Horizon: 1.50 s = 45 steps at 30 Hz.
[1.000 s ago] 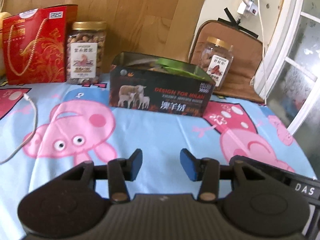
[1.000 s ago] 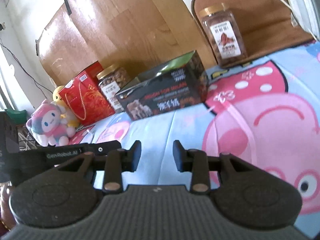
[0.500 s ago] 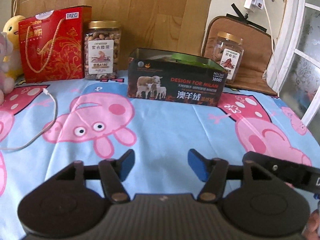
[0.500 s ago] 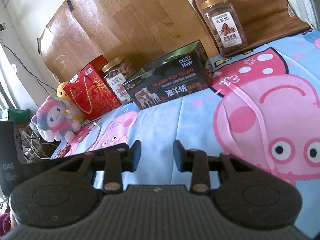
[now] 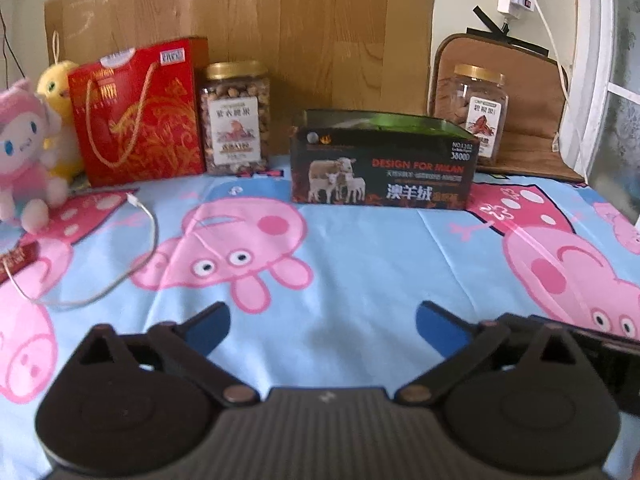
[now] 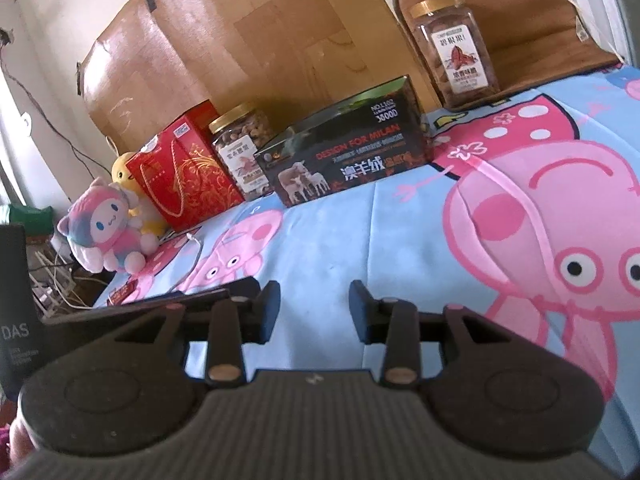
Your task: Organize snacks
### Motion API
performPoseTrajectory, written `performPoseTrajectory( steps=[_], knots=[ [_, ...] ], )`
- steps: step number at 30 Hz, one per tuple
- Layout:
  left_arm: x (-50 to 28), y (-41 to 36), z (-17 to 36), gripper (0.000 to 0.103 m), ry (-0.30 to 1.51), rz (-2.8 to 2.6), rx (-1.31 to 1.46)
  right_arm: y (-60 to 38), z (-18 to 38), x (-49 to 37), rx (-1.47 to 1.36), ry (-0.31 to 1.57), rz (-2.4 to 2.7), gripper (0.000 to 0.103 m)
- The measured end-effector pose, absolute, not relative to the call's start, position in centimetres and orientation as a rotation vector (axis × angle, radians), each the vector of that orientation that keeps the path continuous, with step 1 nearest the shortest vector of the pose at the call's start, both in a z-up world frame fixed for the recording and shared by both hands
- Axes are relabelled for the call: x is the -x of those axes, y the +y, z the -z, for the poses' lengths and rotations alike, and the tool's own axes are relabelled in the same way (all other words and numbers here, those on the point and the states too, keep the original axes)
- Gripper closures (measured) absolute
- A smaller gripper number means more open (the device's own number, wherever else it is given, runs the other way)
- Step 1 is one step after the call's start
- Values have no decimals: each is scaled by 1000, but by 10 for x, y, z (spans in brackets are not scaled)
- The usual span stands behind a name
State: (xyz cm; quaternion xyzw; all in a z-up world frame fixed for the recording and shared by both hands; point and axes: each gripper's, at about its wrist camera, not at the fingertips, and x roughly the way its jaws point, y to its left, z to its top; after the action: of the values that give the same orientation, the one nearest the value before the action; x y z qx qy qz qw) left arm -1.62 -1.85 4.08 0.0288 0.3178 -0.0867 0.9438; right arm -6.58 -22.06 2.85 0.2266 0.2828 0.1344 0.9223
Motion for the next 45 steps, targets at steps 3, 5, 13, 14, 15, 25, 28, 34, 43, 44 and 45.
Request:
performPoseTrajectory(
  steps=[3, 5, 13, 14, 15, 25, 28, 34, 43, 44, 45],
  knots=[
    [17, -19, -43, 0, 642, 166, -68, -219, -28, 67, -460, 569, -266, 59],
    [16, -18, -43, 0, 646, 164, -67, -219, -28, 68, -470, 564, -255, 57],
    [14, -15, -43, 0, 642, 113, -79, -223, -26, 71, -501, 553, -221, 55],
    [14, -16, -43, 0, 637, 93, -97, -223, -26, 71, -504, 553, -219, 55],
    [14, -17, -43, 0, 633, 77, -115, -223, -26, 71, -508, 552, -217, 54],
    [17, -23, -43, 0, 612, 51, -169, -228, -25, 73, -534, 543, -198, 52],
    [18, -23, -44, 0, 611, 43, -162, -229, -25, 74, -538, 540, -195, 52],
    [19, -23, -43, 0, 610, 34, -170, -230, -25, 75, -544, 537, -193, 51],
    [20, -25, -43, 0, 617, 37, -174, -231, -24, 76, -551, 537, -191, 50],
    [19, -24, -43, 0, 618, 36, -174, -231, -24, 76, -552, 537, -191, 50],
    [19, -25, -43, 0, 620, 35, -175, -231, -24, 76, -552, 537, -190, 50]
  ],
)
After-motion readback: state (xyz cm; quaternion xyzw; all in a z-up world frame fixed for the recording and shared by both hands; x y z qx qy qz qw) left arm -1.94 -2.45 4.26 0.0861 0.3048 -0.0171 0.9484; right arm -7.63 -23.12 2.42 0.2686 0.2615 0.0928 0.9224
